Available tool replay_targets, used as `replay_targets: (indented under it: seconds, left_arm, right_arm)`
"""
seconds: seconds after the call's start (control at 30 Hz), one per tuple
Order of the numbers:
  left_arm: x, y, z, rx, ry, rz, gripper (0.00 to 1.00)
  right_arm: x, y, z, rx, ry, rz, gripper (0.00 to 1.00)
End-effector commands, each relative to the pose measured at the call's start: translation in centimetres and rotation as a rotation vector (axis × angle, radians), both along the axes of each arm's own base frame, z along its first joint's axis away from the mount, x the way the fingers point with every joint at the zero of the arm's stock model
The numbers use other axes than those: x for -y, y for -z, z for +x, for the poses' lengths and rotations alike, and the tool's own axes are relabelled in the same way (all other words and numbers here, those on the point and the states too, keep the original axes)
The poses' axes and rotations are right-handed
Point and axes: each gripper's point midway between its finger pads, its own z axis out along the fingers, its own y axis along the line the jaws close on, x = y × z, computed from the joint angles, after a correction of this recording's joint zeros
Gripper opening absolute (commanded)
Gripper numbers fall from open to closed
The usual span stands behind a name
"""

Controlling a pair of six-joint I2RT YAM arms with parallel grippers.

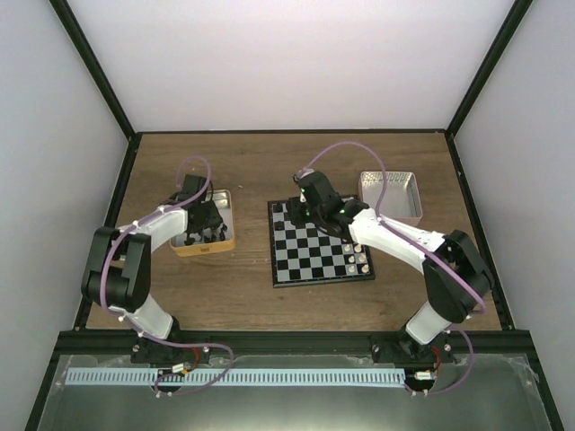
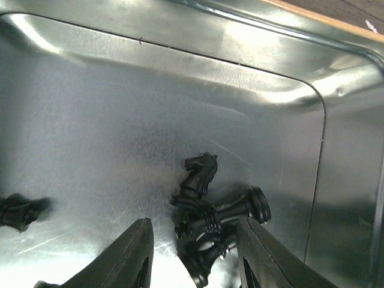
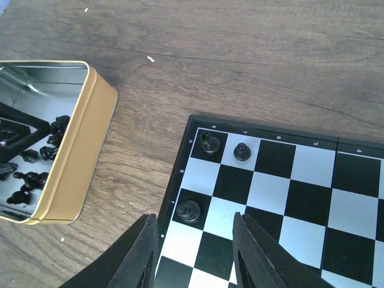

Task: Set up the chess pieces on the board
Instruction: Pick up the chess piece from the storage box.

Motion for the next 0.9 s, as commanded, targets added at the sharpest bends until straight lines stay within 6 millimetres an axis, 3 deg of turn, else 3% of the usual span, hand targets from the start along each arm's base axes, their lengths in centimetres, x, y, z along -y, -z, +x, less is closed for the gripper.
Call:
replay_targets:
  seconds: [0.0, 0.27, 0.57, 0.77, 0.87]
  left_arm:
    - [-0.5, 0.0, 1.7, 0.019, -0.023, 0.016, 0.41]
    - [-0.8, 2.3, 1.8, -0.012, -0.003, 0.011, 0.41]
    - [-0.7, 3.7, 1.3, -0.051, -0.002, 0.011, 0.32]
    - [-0.6, 3.7, 1.3, -0.053, -0.001, -0.001, 0.19]
    - [-0.7, 3.3, 1.4, -0.045, -0.009, 0.001, 0.18]
  right_arm:
    - [-0.1, -2.1, -0.5, 0.016, 0.002, 0.061, 0.35]
    - [0.2, -2.3, -0.8, 0.011, 0.007, 0.068, 0.34]
    - [0.3, -2.4, -1.1, 0.002, 0.009, 0.076, 0.32]
    - [0.6, -2.9, -1.3, 0.013, 0.014, 0.080, 0.32]
    - [0.6, -2.9, -1.3, 0.013, 0.014, 0.086, 0.32]
